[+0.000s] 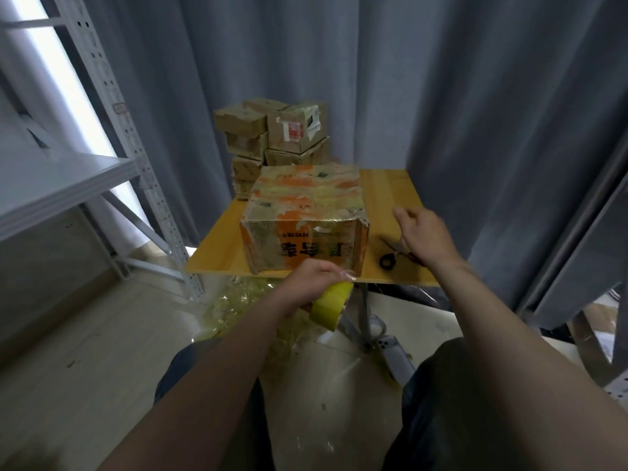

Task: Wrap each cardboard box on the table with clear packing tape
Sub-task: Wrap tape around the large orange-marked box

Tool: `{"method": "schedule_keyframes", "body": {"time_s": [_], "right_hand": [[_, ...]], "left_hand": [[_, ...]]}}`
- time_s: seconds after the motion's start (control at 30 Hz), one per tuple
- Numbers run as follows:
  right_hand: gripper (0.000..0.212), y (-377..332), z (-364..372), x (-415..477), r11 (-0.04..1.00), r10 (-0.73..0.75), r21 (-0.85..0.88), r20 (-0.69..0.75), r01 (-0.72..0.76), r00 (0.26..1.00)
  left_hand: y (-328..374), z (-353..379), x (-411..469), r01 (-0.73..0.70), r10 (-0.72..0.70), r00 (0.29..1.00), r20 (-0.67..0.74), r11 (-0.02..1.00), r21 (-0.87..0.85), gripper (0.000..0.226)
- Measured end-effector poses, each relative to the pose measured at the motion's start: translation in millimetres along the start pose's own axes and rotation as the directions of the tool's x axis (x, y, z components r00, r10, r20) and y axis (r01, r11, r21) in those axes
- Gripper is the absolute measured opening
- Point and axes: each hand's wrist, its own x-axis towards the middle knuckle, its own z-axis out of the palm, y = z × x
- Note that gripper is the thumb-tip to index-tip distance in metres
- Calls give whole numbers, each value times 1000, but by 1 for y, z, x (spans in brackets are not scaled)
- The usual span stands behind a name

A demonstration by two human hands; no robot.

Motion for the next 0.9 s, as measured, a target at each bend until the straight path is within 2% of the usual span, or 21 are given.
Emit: {"method": "schedule_keyframes", "body": {"time_s": [0.03,0.07,0.13,0.17,0.2,0.23,0.33,0.4,0.57,0.7,0.77,0.9], "right_hand": [[41,-12,3,4,987,-134,84,-49,138,990],[47,-25,7,8,957,-268,107,-21,269,963],[59,-47,21,15,892,-432,-57,184,449,883],[62,-52,31,19,852,-444,-166,273,496,854],[63,-53,40,21,832,-428,-230,313,505,848],[63,-52,47,22,827,-423,-261,294,497,857],[66,-42,63,19,803,-511,-286,121,522,851],[70,-39,66,18,779,-538,-327,92,536,838],[83,-44,60,15,711,-528,-440,181,548,830],[78,-60,57,16,734,-480,-465,160,495,862],[75,-62,64,15,708,-482,-512,155,487,863],[93,-59,66,16,640,-481,-558,245,528,842]], "left_hand": [[0,-2,-1,0,0,1000,-3,1000,-11,21],[-1,-4,-2,4,-4,1000,-4,1000,-17,21],[-3,-6,-3,10,-10,1000,-7,1000,-13,24],[-4,-7,-3,12,-12,1000,-12,1000,-9,25],[-5,-7,-2,17,-17,1000,-18,1000,-10,26],[-7,-9,-2,19,-19,1000,-24,1000,-11,25],[-12,-12,0,23,-24,999,-35,1000,-10,24],[-14,-14,0,27,-27,999,-41,1000,-10,23],[-9,-15,-2,10,-11,1000,-26,1000,-14,24],[-3,-17,0,-12,11,999,-30,999,-48,24],[-2,-18,1,-13,10,999,-47,998,-57,21],[3,-23,-3,-48,44,997,-67,997,-54,18]]}}
